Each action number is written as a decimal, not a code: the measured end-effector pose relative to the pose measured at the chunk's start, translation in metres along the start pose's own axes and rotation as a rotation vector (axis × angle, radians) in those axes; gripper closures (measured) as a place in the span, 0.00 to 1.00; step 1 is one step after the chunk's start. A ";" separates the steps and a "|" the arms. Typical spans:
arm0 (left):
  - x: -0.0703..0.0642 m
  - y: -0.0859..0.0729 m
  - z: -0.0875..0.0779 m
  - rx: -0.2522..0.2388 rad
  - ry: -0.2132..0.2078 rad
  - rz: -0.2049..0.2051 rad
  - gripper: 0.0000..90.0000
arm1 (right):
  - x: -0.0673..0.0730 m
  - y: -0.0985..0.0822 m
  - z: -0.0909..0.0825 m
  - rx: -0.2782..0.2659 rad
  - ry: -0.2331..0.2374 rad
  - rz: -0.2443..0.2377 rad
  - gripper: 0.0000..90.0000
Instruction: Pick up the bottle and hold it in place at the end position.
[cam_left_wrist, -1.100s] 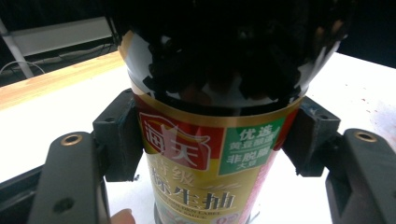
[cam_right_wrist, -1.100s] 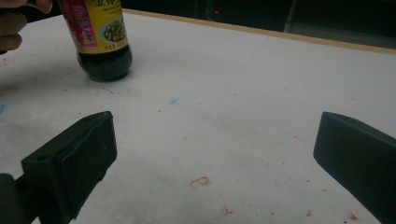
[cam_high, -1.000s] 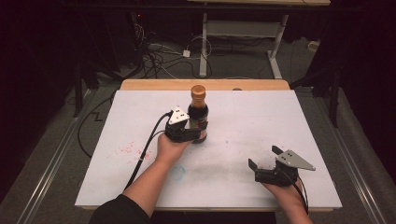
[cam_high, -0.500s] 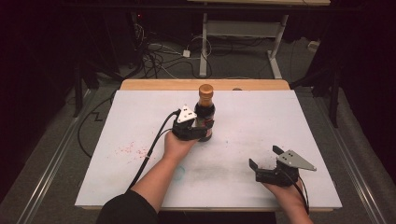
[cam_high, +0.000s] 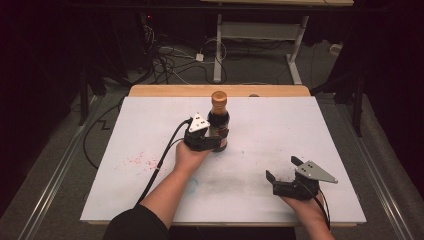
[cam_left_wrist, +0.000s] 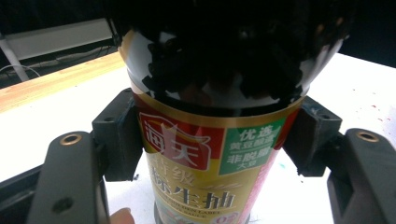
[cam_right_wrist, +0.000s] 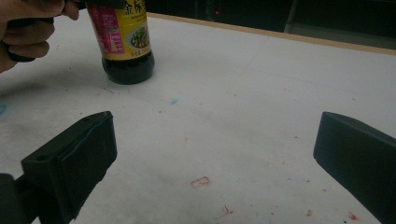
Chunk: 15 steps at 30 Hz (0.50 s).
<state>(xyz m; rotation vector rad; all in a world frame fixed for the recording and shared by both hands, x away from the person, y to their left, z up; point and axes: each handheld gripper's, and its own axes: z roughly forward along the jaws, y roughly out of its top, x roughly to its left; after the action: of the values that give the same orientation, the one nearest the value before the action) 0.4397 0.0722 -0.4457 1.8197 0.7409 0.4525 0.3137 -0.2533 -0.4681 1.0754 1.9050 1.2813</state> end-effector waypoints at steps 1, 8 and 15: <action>0.000 0.000 0.000 0.000 0.000 0.000 0.32 | 0.000 0.000 0.000 0.000 0.000 0.000 0.00; 0.001 -0.001 -0.001 -0.004 -0.004 -0.009 0.32 | 0.000 0.000 0.000 0.000 0.001 -0.001 0.00; 0.001 -0.002 -0.001 -0.005 -0.008 -0.006 0.31 | 0.000 0.000 -0.001 0.006 0.004 0.008 0.00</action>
<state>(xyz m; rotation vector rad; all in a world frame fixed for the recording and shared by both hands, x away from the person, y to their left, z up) 0.4390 0.0744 -0.4472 1.8134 0.7393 0.4420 0.3133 -0.2534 -0.4678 1.0852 1.9106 1.2841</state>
